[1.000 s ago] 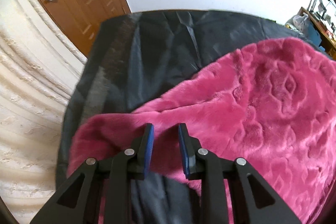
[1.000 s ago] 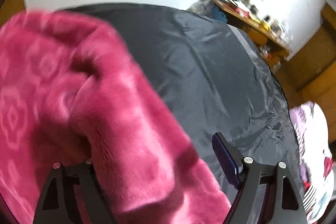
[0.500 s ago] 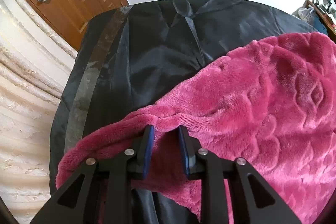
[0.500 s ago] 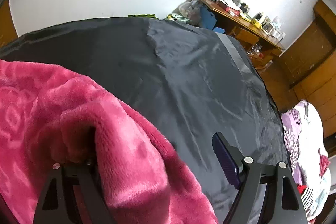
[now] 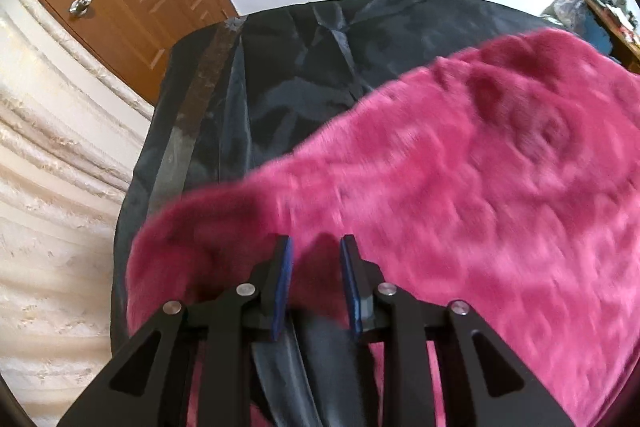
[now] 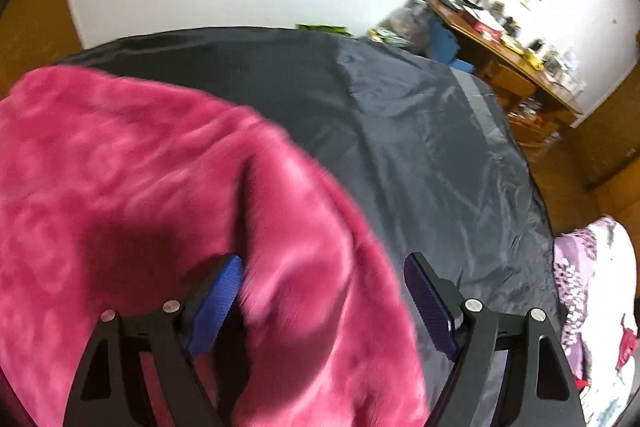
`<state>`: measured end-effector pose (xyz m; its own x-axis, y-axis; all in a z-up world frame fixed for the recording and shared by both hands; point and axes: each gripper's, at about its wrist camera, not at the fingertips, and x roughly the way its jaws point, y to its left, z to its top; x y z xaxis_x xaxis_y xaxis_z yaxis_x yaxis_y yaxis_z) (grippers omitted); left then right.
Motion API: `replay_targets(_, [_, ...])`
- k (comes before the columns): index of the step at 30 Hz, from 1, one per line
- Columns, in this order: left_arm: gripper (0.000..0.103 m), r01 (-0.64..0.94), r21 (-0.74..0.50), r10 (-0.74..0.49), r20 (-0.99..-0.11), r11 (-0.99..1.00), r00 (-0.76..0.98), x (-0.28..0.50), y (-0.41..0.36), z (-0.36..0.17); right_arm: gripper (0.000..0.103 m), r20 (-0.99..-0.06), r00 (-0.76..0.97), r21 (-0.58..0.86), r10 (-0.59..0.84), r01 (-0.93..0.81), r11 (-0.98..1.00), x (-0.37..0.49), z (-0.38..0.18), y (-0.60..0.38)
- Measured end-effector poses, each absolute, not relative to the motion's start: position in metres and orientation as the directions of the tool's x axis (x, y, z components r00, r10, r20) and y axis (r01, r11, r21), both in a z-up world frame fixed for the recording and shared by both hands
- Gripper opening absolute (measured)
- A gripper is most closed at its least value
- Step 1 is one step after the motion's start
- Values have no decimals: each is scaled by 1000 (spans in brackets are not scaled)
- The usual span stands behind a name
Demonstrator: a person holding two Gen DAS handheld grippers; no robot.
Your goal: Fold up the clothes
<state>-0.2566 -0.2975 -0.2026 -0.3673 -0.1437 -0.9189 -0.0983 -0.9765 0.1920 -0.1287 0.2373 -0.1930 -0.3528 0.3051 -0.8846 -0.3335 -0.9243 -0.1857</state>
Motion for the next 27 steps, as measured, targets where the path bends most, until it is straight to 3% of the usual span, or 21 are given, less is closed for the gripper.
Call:
replay_targets(7, [55, -151, 86, -31, -943, -985, -331, -168, -290, -190, 84, -907, -404, -38, 119, -204, -978, -66, -188, 170])
replay_targets(14, [62, -148, -15, 55, -960, -989, -275, -78, -294, -202, 84, -925, -377, 83, -39, -102, -991, -7, -210, 110])
replay_targets(23, [62, -66, -83, 97, -965, -994, -243, -15, -300, -234, 84, -928, -353, 147, -118, -57, -987, 52, -232, 69])
replay_targets(24, [58, -68, -85, 100, -965, -994, -244, -11, -297, -236, 84, -928, -353, 142, -116, -48, -989, 55, -232, 65])
replay_targets(26, [37, -64, -88, 101, -968, -994, -230, -6, -294, -241, 84, -929, -354, 131, -112, -30, -991, 62, -233, 58])
replay_targets(27, [36, -61, -90, 102, -967, -994, -236, -4, -293, -241, 84, -928, -355, 130, -113, -26, -991, 65, -233, 55])
